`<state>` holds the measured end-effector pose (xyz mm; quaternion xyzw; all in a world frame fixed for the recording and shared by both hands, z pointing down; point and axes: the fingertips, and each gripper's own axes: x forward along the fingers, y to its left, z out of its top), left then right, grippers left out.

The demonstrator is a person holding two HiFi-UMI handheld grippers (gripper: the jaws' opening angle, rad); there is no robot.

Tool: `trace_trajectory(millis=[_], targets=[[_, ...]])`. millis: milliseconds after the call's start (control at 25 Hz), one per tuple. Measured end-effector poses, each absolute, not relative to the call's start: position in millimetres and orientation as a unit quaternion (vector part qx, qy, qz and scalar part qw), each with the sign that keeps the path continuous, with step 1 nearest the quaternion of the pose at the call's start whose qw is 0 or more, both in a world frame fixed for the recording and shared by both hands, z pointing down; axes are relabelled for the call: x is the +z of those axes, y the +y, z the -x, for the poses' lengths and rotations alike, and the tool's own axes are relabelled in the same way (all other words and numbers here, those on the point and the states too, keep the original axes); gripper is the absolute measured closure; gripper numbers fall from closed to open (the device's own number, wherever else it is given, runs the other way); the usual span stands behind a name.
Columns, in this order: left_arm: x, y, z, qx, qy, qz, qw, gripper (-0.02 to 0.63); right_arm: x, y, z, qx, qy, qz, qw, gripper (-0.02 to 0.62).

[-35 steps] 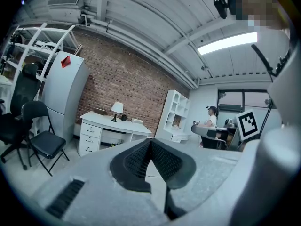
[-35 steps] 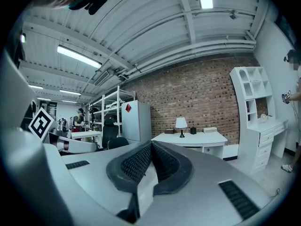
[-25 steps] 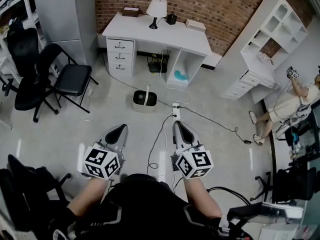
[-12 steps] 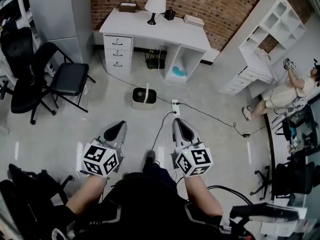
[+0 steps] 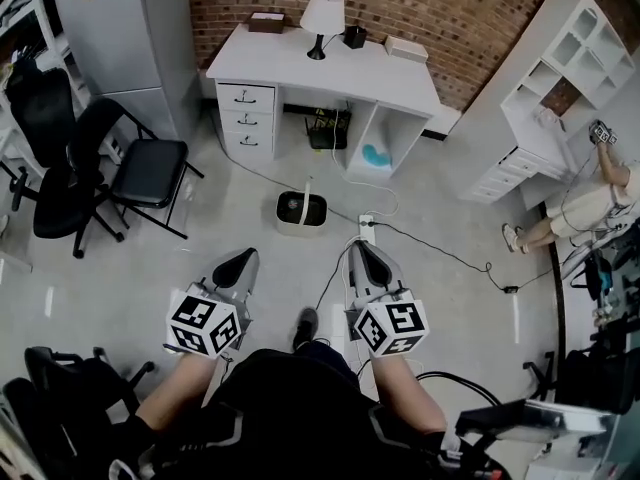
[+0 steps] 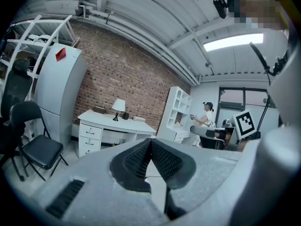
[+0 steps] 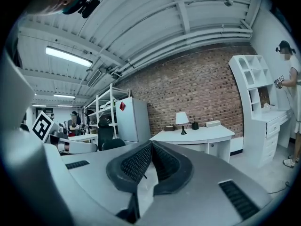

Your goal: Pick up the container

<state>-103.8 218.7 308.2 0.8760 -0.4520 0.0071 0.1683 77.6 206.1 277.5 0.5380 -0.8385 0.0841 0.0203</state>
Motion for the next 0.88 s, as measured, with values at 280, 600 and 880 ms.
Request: trace_trajectory(millis=[280,600,880], targets=[[313.3,156.1,67.7,0.017,-0.458,-0.871,0.175,0.6,286.8,141.5,-111.9,0.099,-0.844,-0.527,0.021,0.586],[320.0,102.9,28.8,0.045,-0.471,-0.861,0.185,0.6,295.2,88.8,-147.8,0.111,-0.846,-0.521,0.026,0.586],[328.7,73.5,7.6,0.056,-0.485,-0.852,0.187,0.598,302.7,56.4,-165.4,0.11,-0.862,-0.494,0.032,0.586]])
